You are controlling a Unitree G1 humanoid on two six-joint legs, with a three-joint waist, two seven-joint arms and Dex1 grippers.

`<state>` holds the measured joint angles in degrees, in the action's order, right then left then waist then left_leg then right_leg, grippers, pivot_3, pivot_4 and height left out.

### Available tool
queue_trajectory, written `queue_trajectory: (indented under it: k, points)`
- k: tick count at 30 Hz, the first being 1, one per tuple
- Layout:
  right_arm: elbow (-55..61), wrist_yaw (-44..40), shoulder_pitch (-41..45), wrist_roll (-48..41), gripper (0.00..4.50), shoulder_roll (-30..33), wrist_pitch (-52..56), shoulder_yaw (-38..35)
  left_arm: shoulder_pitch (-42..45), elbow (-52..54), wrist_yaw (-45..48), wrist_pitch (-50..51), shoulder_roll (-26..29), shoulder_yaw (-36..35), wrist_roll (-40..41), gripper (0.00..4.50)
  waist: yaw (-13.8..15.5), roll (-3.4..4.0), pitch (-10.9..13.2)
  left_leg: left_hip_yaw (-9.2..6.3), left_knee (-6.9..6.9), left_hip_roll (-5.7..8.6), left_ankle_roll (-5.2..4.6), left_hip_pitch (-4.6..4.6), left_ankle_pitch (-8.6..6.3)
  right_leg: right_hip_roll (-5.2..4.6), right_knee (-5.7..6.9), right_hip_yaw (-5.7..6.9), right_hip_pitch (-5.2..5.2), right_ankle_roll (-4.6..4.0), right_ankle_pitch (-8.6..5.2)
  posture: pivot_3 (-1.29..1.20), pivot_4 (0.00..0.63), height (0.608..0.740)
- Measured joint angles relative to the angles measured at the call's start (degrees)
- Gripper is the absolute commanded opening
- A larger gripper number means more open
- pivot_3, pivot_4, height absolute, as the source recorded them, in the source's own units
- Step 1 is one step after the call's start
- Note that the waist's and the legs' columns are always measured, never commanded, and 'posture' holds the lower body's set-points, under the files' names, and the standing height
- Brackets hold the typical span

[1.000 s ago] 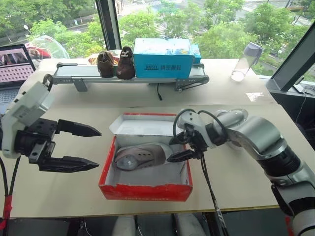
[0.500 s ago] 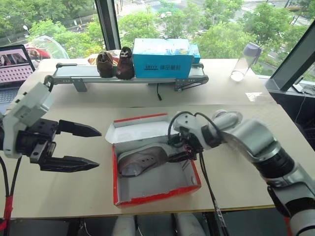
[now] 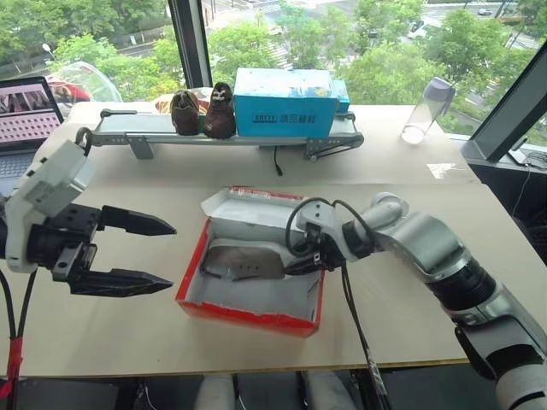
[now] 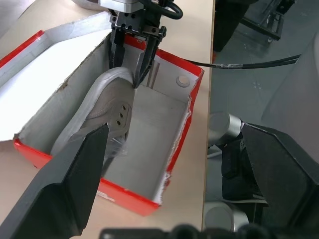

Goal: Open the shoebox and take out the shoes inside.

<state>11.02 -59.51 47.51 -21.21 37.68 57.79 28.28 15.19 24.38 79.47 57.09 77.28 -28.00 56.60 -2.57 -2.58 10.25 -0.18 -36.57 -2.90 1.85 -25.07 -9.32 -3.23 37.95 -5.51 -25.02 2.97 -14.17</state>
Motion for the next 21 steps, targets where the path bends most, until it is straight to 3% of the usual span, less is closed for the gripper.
queue_trajectory:
  k: [2, 3, 11, 21]
  points:
    - [0.0, 0.0, 0.0, 0.0, 0.29, 0.0, 0.3, 0.0, 0.3, -0.1, 0.0, -0.7, 0.0, 0.3, 0.0, 4.5, 0.0, 0.0, 0.0, 0.0, 0.0, 0.0, 0.0, 0.0, 0.0, 0.0, 0.0, 0.0, -0.01, 0.0, 0.0, 0.0, 0.15, 0.74]
    - [0.0, 0.0, 0.0, 0.1, 0.22, 0.0, 0.3, 0.0, 0.4, -0.1, 0.0, -0.8, 0.0, 0.5, 0.0, 4.5, 0.0, 0.0, 0.0, 0.0, 0.0, 0.0, 0.0, 0.0, 0.0, 0.0, 0.01, 0.0, -0.01, 0.0, 0.0, 0.0, 0.15, 0.74]
    - [1.7, 0.1, 1.5, -3.3, 0.2, -1.5, 4.3, -3.4, 1.3, -0.5, 0.0, -1.9, 0.0, 2.5, 0.0, 4.5, -0.1, 0.02, 0.0, 0.0, 0.0, 0.0, 0.0, -0.08, 0.0, 0.01, 0.02, 0.0, -0.09, 0.0, 0.0, 0.0, 0.15, 0.74]
    - [-0.7, 3.7, 12.8, -17.4, 0.2, -4.8, 13.6, -27.3, 3.5, -1.6, 0.1, -3.7, 0.0, 5.5, -0.5, 4.5, -0.1, 0.04, 0.1, 0.0, 0.02, -0.01, 0.0, -0.1, 0.0, 0.01, 0.02, 0.01, -0.08, -0.01, 0.02, 0.0, 0.15, 0.74]
